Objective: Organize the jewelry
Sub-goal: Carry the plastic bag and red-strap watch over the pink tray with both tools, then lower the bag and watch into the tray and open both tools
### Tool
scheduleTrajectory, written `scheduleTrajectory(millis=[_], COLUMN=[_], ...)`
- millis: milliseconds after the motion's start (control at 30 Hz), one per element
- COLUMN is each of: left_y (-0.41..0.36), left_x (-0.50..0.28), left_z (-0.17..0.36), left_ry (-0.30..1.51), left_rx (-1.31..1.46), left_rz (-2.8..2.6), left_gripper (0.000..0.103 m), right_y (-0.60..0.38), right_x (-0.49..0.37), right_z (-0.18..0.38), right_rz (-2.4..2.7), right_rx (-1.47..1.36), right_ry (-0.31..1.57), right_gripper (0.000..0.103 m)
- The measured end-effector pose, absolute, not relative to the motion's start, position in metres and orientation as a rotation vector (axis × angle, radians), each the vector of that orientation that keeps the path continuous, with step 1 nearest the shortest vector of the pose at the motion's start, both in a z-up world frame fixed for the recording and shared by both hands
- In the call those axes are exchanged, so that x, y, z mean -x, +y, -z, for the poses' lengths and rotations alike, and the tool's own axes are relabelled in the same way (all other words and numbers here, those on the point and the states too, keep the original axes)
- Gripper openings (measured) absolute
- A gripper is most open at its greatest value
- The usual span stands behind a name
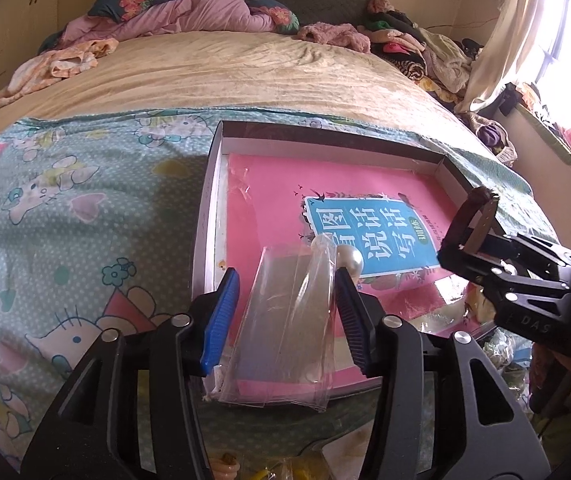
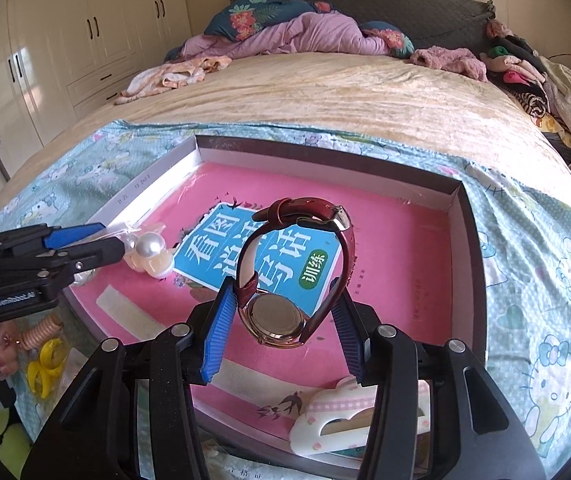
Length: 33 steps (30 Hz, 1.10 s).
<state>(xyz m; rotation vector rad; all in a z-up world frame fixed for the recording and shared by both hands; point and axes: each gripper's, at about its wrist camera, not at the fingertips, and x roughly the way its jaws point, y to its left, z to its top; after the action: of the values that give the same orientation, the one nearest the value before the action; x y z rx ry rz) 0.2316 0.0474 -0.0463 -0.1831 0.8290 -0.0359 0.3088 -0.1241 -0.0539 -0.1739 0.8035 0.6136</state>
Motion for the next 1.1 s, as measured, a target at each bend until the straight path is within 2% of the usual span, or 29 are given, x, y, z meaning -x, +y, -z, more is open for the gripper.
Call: scheduleTrajectory(millis=[400, 467, 600, 667, 900, 1100], left_y=[0.048, 0.048, 0.048, 0.047, 0.049, 0.05], left_x=[-0.227, -0.227, -0.225, -0.223, -0.217, -0.21], left_z=[0.038, 0.037, 0.034, 0.033, 0.025, 0.015], left_ry=[0.811, 0.81, 0.807, 0.803, 0.792, 0.772], left_rx=[0.197, 0.198, 0.199, 0.198, 0.208, 0.214], left_rz=[0.035, 0.034, 0.034, 0.033, 0.028, 0.012], left_gripper=[0.045, 0.045, 0.047, 0.05, 0.06, 0.075], right_y=[-0.126, -0.128, -0.132, -0.136, -0.153, -0.167], right_x=[-0.312, -0.312, -0.308, -0.304, -0.289, -0.274], right_z=[0.059, 0.058, 0.054, 0.05, 0.031, 0.011], right_rz=[-0.604, -0.604, -0.599, -0.59, -0.583, -0.579], right_rx=[0.153, 0.144, 0.127, 0.112, 0.056, 0.023], right_ry=[0.843, 0.842, 0.834, 0.823, 0.775, 0.725], right_gripper=[0.051, 0.059, 0.07, 0.081, 0.092, 0.097])
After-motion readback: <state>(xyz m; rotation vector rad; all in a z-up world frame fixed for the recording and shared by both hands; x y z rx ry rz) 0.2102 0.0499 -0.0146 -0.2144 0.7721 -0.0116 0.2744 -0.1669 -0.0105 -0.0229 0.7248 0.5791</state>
